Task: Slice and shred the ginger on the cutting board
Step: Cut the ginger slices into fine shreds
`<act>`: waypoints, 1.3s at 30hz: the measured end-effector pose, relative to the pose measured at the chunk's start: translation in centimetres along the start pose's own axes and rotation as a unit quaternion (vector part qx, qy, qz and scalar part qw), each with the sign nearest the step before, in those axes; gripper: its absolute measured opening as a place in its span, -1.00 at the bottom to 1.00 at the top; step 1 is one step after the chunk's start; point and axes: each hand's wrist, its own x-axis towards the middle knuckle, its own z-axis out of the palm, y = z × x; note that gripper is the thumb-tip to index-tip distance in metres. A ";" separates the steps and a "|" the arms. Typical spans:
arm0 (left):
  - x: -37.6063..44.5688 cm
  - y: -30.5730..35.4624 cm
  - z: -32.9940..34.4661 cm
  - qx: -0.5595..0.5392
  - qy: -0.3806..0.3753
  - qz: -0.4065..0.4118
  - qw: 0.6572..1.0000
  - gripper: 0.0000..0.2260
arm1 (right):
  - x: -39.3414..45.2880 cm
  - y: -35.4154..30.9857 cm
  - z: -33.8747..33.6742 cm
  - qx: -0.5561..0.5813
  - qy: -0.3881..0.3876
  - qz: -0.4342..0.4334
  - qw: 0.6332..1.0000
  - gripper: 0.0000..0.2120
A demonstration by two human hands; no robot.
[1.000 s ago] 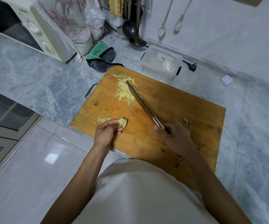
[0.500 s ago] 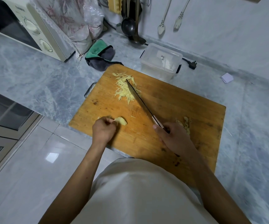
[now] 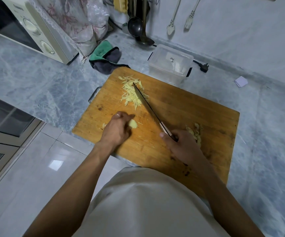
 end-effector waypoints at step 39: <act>1.5 1.8 -0.6 -0.344 -0.013 -0.265 0.901 -0.93 | 0.5 0.7 -0.1 0.029 0.039 -0.009 0.999 -0.62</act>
